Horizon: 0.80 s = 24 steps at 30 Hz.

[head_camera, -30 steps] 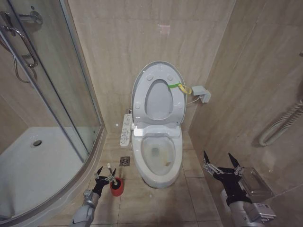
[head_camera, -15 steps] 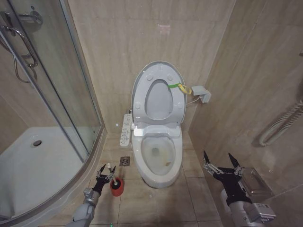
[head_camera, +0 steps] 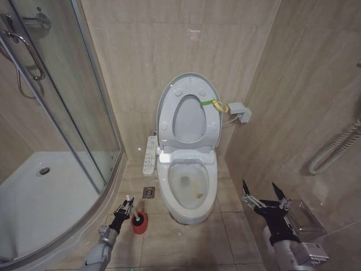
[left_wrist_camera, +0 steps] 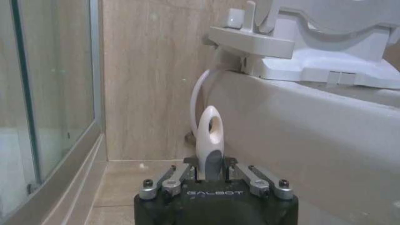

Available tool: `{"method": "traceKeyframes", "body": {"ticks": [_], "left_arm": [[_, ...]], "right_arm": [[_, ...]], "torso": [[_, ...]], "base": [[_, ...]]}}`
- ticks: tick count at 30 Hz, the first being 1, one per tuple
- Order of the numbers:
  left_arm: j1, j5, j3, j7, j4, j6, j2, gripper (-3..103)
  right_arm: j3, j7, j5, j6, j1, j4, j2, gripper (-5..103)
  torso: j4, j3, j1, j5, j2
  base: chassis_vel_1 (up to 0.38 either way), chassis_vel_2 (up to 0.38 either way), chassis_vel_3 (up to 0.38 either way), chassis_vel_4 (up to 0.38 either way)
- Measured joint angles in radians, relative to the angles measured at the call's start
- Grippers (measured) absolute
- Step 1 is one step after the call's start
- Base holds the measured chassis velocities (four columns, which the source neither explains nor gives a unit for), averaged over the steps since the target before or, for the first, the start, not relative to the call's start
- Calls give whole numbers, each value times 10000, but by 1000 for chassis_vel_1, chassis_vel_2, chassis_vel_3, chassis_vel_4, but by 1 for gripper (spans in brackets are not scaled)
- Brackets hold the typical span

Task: Open the toilet lid, clean the toilet bowl with a toilet brush, close the toilet lid, and flush.

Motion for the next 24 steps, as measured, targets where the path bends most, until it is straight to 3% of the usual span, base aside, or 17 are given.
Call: {"method": "traceKeyframes", "body": {"ticks": [24], "left_arm": [[284, -268, -245, 319, -222, -266, -44, 23]], "right_arm": [[0, 0, 0, 0, 0, 0, 0, 100]], "torso": [[0, 0, 0, 0, 0]], "base": [[0, 0, 0, 0]]}}
